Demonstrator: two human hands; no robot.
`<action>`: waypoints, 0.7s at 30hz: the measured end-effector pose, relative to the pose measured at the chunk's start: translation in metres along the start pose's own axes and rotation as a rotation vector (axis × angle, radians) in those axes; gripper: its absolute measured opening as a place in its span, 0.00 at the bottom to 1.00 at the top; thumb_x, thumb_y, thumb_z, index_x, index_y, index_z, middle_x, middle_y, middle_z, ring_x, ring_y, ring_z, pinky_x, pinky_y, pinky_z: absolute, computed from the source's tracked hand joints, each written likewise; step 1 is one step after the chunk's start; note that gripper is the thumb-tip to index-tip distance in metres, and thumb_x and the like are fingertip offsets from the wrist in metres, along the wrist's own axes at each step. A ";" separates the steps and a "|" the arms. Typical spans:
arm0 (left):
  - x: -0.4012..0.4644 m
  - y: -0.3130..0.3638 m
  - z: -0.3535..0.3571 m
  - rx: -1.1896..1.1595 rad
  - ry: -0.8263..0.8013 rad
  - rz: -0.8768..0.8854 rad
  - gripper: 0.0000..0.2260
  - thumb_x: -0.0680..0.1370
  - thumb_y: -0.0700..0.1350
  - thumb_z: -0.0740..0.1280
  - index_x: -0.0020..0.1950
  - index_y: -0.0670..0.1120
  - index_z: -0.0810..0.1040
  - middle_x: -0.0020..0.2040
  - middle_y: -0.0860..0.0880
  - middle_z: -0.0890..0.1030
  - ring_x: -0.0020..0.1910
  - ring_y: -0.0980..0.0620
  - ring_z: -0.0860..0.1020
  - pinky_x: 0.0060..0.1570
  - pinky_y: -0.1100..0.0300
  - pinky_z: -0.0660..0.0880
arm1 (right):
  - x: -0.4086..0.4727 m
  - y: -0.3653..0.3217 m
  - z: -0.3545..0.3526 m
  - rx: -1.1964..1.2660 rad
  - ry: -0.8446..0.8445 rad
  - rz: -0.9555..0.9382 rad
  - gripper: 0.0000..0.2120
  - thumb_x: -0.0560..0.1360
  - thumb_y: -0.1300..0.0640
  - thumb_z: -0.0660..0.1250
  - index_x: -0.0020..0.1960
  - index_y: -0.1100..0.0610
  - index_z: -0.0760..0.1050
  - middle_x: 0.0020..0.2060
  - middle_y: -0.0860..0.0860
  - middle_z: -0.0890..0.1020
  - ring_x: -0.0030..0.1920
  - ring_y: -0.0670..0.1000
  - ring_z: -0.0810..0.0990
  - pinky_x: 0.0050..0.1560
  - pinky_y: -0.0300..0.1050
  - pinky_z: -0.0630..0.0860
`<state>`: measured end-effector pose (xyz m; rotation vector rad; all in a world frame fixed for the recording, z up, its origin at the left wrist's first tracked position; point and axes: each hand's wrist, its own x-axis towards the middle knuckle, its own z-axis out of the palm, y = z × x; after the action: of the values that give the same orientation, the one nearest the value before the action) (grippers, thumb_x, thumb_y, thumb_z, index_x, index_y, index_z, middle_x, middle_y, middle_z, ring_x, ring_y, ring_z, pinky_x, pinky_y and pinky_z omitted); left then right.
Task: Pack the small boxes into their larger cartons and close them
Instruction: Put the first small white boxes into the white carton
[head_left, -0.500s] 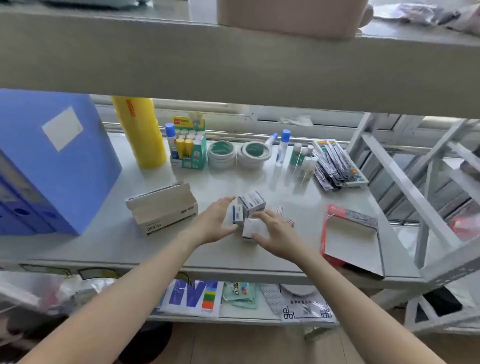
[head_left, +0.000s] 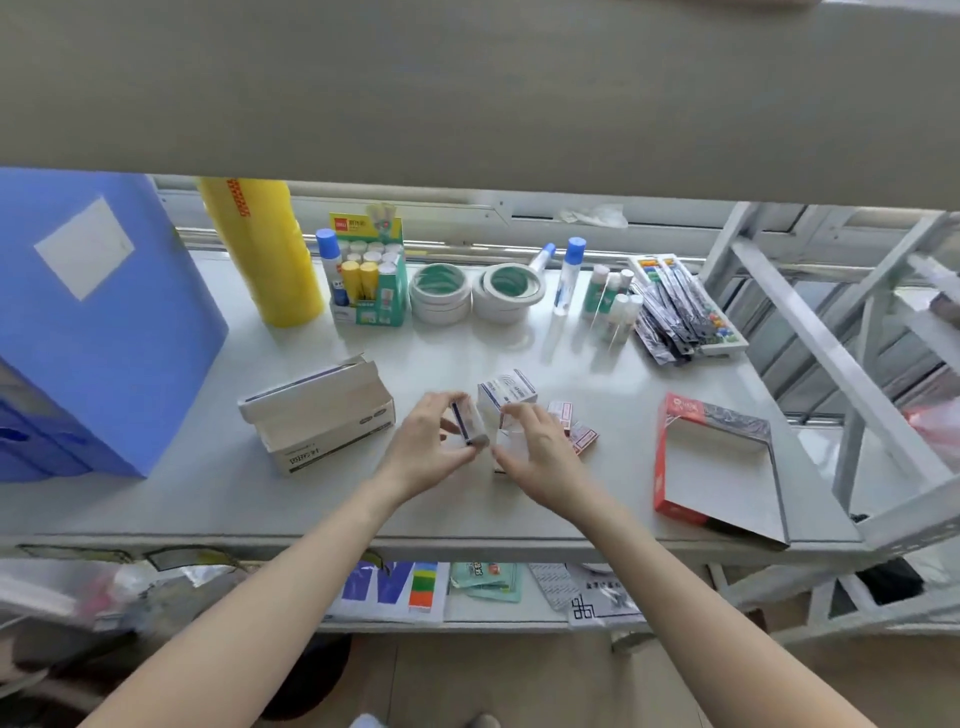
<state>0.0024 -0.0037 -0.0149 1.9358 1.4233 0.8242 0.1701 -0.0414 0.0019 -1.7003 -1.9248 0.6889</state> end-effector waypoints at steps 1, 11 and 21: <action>-0.001 0.002 -0.002 -0.067 0.040 0.004 0.26 0.67 0.45 0.76 0.63 0.46 0.72 0.55 0.50 0.75 0.44 0.55 0.79 0.48 0.63 0.77 | 0.001 -0.002 -0.001 0.034 0.028 -0.014 0.23 0.74 0.53 0.65 0.67 0.57 0.66 0.61 0.56 0.73 0.64 0.55 0.69 0.66 0.51 0.67; -0.015 0.041 -0.010 -0.352 0.030 0.036 0.27 0.64 0.45 0.79 0.54 0.42 0.66 0.56 0.54 0.76 0.53 0.55 0.79 0.56 0.65 0.76 | 0.005 -0.028 -0.026 0.809 -0.064 0.186 0.12 0.81 0.54 0.53 0.58 0.54 0.72 0.46 0.52 0.80 0.45 0.53 0.79 0.47 0.46 0.76; -0.011 0.048 0.004 -0.237 -0.067 0.115 0.27 0.68 0.49 0.76 0.61 0.47 0.68 0.60 0.56 0.74 0.58 0.56 0.75 0.52 0.77 0.68 | 0.007 -0.012 -0.044 0.886 -0.159 0.217 0.16 0.76 0.60 0.63 0.64 0.55 0.70 0.48 0.55 0.79 0.45 0.52 0.79 0.45 0.43 0.78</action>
<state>0.0311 -0.0263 0.0179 1.8580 1.1287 0.9271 0.1883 -0.0336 0.0433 -1.2856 -1.2017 1.5143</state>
